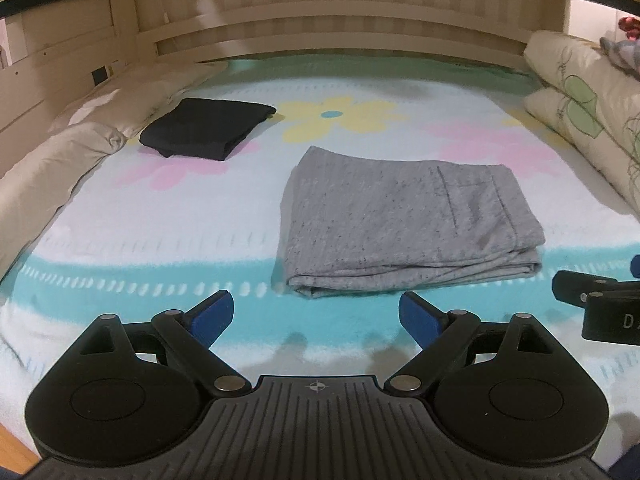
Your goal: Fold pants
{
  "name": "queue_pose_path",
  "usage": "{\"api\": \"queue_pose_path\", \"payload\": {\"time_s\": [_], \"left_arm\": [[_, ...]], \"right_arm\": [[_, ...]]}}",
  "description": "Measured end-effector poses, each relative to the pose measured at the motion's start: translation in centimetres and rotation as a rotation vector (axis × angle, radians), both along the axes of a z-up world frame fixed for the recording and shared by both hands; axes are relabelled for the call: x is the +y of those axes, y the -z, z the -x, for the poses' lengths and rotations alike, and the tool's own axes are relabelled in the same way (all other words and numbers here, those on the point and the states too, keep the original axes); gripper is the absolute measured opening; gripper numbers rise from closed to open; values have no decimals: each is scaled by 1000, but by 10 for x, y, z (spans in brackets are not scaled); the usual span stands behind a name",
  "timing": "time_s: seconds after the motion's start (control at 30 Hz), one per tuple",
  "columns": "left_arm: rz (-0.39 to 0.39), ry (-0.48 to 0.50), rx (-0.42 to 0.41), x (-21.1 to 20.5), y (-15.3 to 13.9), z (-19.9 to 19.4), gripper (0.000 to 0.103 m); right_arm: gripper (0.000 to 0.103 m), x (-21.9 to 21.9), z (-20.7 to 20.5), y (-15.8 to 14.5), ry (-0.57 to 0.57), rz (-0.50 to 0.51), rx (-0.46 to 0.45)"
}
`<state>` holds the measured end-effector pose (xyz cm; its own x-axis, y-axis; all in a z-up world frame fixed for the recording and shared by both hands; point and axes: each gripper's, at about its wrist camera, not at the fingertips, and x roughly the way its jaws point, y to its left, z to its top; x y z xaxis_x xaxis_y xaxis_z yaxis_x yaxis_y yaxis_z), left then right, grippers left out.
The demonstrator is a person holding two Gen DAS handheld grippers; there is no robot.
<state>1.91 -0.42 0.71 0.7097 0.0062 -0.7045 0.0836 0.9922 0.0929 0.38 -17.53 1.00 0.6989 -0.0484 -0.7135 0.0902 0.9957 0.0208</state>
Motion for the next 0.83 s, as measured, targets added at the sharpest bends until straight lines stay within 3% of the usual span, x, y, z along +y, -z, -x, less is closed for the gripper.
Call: {"api": "queue_pose_path", "payload": {"time_s": [0.23,0.83], "left_arm": [[25,-8,29,0,4,-4,90],[0,18,14,-6,5,-1,90]], "right_arm": [[102,0,-1,6,9,-32,38],[102,-4,-1,6,1,-25,40]]}}
